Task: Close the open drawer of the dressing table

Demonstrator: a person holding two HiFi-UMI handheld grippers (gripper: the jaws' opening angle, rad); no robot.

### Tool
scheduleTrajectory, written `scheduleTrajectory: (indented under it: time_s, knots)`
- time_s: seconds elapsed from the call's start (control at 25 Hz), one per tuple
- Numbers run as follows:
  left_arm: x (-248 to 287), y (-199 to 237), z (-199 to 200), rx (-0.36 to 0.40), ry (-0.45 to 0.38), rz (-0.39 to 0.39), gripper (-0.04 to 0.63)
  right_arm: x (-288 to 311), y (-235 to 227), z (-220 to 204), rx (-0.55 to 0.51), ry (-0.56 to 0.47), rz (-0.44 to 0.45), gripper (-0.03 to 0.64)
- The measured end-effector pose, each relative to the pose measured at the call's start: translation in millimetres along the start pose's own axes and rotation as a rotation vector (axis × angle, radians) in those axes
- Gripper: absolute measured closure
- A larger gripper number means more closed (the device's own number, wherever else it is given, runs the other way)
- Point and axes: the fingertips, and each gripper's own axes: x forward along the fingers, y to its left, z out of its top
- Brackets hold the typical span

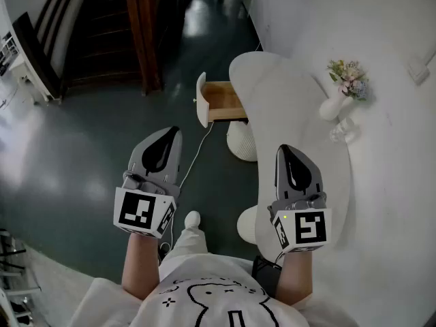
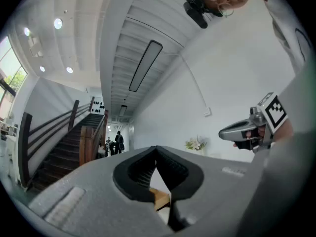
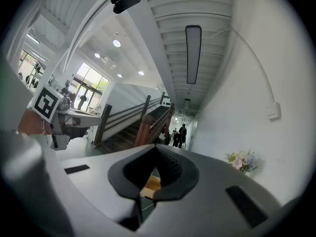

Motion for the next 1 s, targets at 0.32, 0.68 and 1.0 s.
scheduleTrajectory:
  time_s: [0.32, 0.68, 1.0]
  knots:
    - [42, 41, -12, -0.02, 0.0, 0.0, 0.577, 46, -10, -3, -0.009, 0.022, -0.034, 0.621]
    - [105, 102, -34, -0.036, 0.008, -0.011, 0.577, 135, -10, -11, -0.023, 0.054, -0.024, 0.621]
    - [154, 158, -55, -0.039, 0.022, -0.026, 0.577, 213, -4, -10, -0.034, 0.049, -0.026, 0.621]
